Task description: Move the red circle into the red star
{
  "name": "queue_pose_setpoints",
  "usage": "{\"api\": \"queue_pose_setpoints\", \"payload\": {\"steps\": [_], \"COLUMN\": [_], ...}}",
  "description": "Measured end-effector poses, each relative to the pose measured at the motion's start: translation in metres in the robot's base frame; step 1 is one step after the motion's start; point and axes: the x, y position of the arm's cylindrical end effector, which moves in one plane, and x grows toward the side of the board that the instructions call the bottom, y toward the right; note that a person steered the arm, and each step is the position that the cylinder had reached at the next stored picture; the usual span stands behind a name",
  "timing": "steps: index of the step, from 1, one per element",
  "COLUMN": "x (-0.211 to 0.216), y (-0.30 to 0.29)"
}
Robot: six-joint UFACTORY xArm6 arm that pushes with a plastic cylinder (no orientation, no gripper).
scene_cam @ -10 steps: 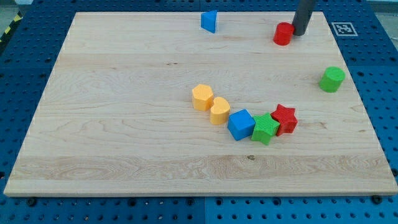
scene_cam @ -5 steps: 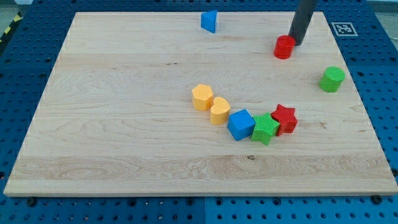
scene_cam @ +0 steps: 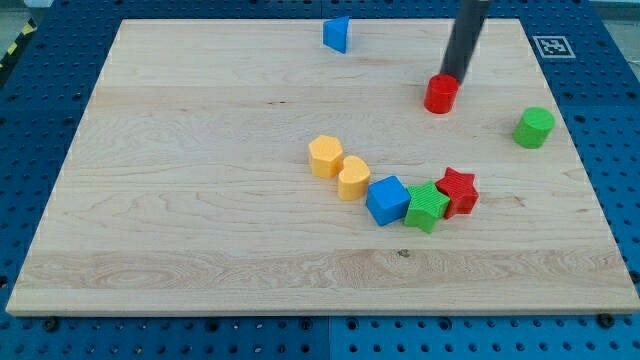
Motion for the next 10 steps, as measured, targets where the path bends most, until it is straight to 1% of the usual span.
{"api": "queue_pose_setpoints", "payload": {"steps": [1, 2, 4, 5, 6, 7, 8, 9, 10], "x": [-0.004, 0.023, 0.042, 0.046, 0.045, 0.033, 0.081, 0.101, 0.112], "y": [-0.016, -0.017, -0.017, -0.011, 0.010, 0.019, 0.019, 0.015, 0.015]}}
